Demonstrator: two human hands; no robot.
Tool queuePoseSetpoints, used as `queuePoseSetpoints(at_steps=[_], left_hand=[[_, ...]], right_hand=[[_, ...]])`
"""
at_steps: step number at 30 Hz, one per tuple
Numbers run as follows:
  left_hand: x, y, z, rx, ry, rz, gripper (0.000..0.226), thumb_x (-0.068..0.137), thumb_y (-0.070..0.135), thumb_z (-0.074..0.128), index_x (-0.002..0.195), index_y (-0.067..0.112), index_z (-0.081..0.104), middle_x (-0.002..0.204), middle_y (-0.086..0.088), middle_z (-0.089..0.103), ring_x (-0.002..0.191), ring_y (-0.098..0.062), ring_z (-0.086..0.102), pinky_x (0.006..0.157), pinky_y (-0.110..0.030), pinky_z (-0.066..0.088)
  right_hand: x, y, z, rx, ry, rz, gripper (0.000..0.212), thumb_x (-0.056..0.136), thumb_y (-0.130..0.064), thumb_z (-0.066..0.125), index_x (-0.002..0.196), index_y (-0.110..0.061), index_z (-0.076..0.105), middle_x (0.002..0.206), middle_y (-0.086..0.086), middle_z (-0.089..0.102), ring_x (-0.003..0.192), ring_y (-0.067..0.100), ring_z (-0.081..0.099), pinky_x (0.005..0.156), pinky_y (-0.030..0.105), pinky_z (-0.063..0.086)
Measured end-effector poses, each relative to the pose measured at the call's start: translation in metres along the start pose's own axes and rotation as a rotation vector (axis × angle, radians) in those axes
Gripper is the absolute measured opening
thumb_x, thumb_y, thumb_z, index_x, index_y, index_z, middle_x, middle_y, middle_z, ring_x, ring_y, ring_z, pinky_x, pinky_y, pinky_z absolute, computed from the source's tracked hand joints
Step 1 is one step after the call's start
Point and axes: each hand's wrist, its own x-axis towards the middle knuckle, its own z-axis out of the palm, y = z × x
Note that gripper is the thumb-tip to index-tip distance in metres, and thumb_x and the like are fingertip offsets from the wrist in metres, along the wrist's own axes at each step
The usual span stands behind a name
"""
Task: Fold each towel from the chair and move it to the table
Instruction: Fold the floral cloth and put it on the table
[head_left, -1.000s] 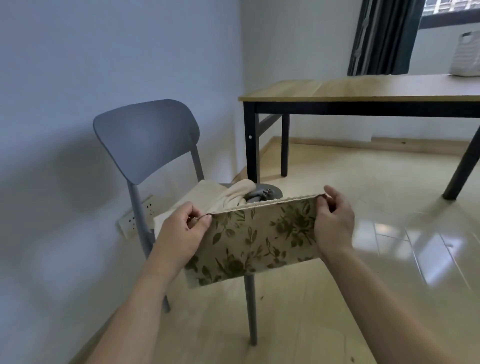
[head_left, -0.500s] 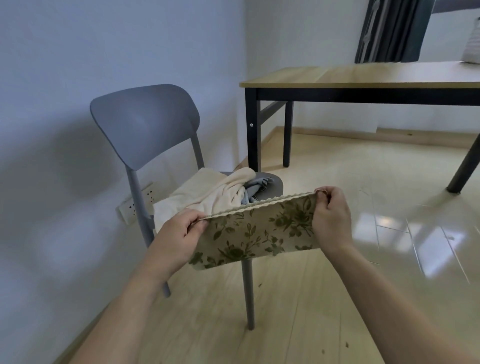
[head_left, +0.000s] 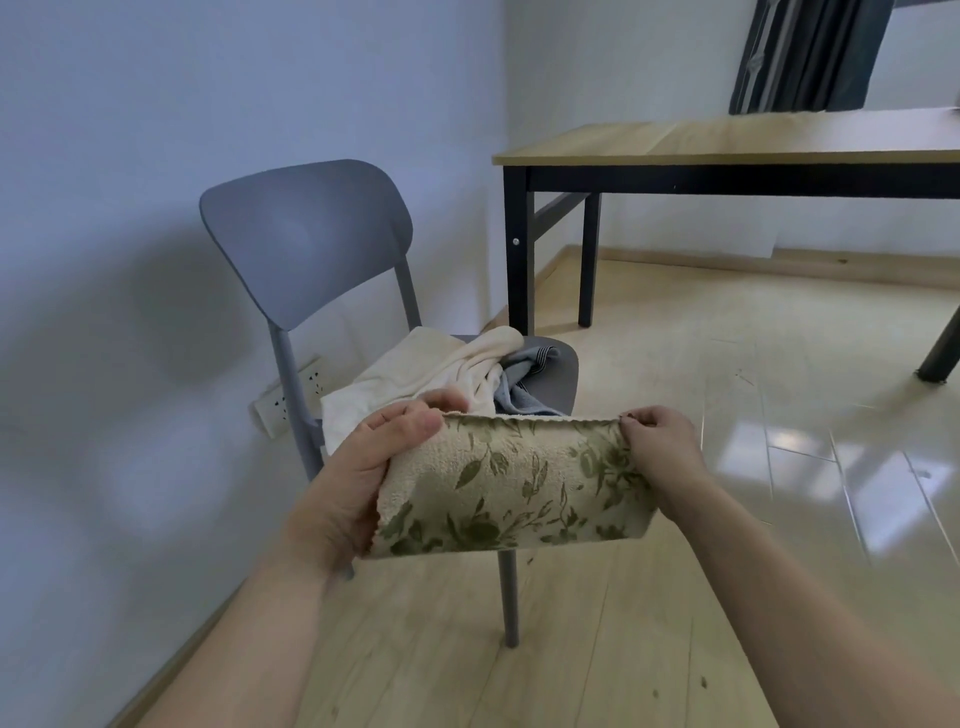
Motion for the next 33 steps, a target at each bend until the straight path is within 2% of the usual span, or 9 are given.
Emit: queuePoseSetpoints(at_steps=[3,7,11,14,19,22,26,30,33], left_hand=[[-0.004,0.002,0.017,-0.188,-0.146,0.001,0.042,0.078,0.026,0.062,0.112,0.001,0.065,0.132,-0.011,0.058,0.125,-0.032,0.049,0.105,-0.060,0.034],[-0.003,0.012,0.036,-0.264,-0.062,0.103,0.037,0.087,0.027,0.041,0.056,0.013,0.056,0.075,-0.002,0.061,0.092,-0.018,0.060,0.087,-0.034,0.051],[0.001,0.012,0.021,0.162,0.286,0.259,0.033,0.085,0.020,0.056,0.063,-0.002,0.045,0.058,-0.009,0.037,0.053,-0.016,0.039,0.053,-0.024,0.039],[0.004,0.006,0.008,0.478,0.332,0.318,0.040,0.089,0.016,0.061,0.063,-0.009,0.044,0.045,-0.009,0.037,0.041,-0.020,0.033,0.045,-0.021,0.034],[0.008,0.003,0.009,0.916,0.183,0.275,0.042,0.086,0.034,0.057,0.067,-0.003,0.052,0.065,-0.010,0.046,0.061,-0.016,0.046,0.064,-0.023,0.041],[0.005,-0.001,0.015,0.971,0.096,0.178,0.019,0.085,0.020,0.051,0.075,0.016,0.067,0.080,0.009,0.059,0.080,-0.004,0.056,0.075,-0.017,0.042],[0.007,-0.008,0.014,1.053,0.137,0.164,0.025,0.094,0.013,0.053,0.095,0.037,0.055,0.090,0.011,0.057,0.085,-0.006,0.055,0.075,-0.019,0.046],[0.010,-0.015,0.010,1.007,0.216,0.189,0.026,0.091,0.015,0.060,0.092,0.037,0.048,0.090,0.008,0.060,0.082,-0.007,0.056,0.076,-0.020,0.045],[0.014,-0.018,0.009,0.993,0.317,0.229,0.024,0.090,0.016,0.063,0.093,0.036,0.050,0.091,0.009,0.061,0.087,-0.007,0.058,0.079,-0.020,0.048]], right_hand=[[-0.007,-0.004,0.009,0.017,-0.056,-0.049,0.012,0.096,-0.019,0.050,0.101,-0.015,0.059,0.095,0.006,0.063,0.082,0.020,0.057,0.068,0.030,0.044],[-0.017,-0.007,0.016,0.110,-0.192,-0.071,0.011,0.100,-0.020,0.043,0.098,-0.029,0.049,0.080,0.008,0.058,0.062,0.018,0.048,0.055,0.030,0.040],[-0.023,-0.015,0.016,0.186,-0.243,-0.133,0.028,0.101,-0.013,0.037,0.083,-0.023,0.057,0.075,0.005,0.053,0.057,0.015,0.043,0.052,0.028,0.038],[-0.031,-0.022,0.017,0.168,-0.305,-0.205,0.034,0.101,-0.008,0.036,0.081,-0.019,0.060,0.081,0.000,0.057,0.064,0.013,0.049,0.052,0.021,0.042],[-0.043,-0.025,0.024,0.142,-0.360,-0.300,0.038,0.100,-0.010,0.041,0.078,-0.026,0.068,0.077,0.004,0.058,0.068,0.025,0.048,0.062,0.040,0.045],[-0.049,-0.027,0.030,0.151,-0.335,-0.314,0.037,0.099,-0.007,0.044,0.077,-0.024,0.068,0.076,-0.004,0.063,0.067,0.017,0.051,0.061,0.032,0.044],[-0.057,-0.027,0.034,0.087,-0.339,-0.332,0.045,0.096,0.002,0.039,0.073,-0.021,0.069,0.081,-0.003,0.068,0.072,0.012,0.056,0.061,0.019,0.045],[-0.059,-0.029,0.034,0.130,-0.400,-0.255,0.043,0.086,0.005,0.038,0.077,-0.016,0.074,0.090,0.006,0.072,0.088,0.023,0.062,0.081,0.037,0.053],[-0.062,-0.031,0.031,0.194,-0.569,-0.252,0.030,0.087,-0.012,0.046,0.089,-0.016,0.075,0.099,0.007,0.071,0.096,0.022,0.064,0.090,0.037,0.053]])
